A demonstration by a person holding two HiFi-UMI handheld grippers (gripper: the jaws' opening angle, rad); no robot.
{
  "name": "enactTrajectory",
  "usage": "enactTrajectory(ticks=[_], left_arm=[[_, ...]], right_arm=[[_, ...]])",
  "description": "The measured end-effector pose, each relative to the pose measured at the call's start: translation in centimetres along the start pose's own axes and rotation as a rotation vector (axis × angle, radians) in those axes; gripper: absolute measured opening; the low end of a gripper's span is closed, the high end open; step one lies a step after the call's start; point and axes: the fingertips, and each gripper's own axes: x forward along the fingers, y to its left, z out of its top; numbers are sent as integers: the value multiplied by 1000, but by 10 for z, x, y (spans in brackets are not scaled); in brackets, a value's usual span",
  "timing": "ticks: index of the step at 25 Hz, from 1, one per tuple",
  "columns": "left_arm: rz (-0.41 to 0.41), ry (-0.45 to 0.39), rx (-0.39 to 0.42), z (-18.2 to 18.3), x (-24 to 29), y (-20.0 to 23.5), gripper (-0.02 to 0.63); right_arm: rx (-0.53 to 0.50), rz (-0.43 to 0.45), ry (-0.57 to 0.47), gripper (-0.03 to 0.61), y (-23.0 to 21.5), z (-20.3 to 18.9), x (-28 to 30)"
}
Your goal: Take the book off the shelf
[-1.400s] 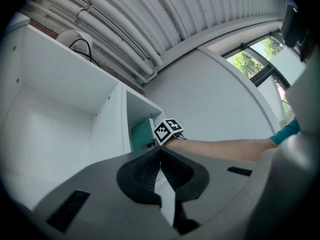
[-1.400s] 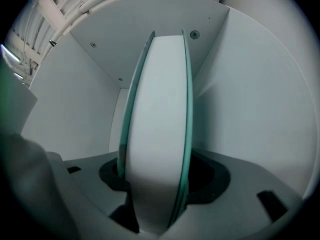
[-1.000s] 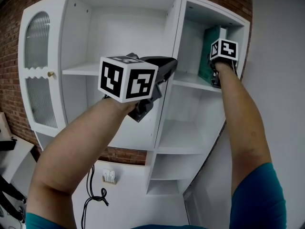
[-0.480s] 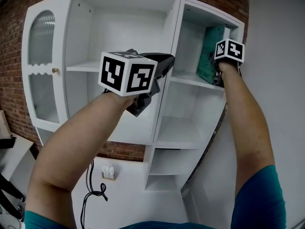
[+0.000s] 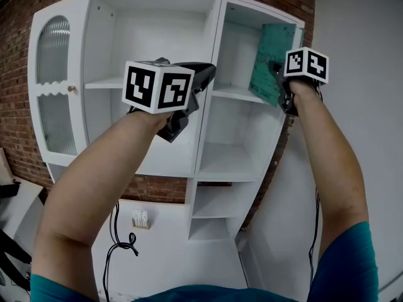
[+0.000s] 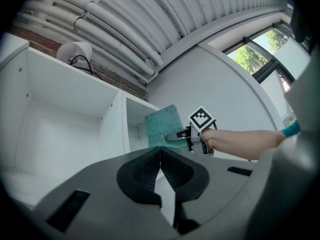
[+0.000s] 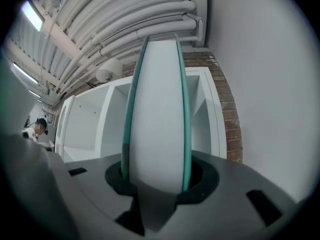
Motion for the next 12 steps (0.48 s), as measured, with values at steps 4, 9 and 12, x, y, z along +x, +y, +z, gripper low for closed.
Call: enactTrajectory(ticks=[4,9,12], left_arm=[[-1,5,-2,1,-6,-15,17],[-3,35,-11,-16,-14,-32,17],[-5,45,-31,-29,-18,-39,17]], right_arm=[[9,58,-27,160,6,-5,-34],[34,122,-77,161,11,-13,-71],[44,163,-97,160,11,-18,-91]])
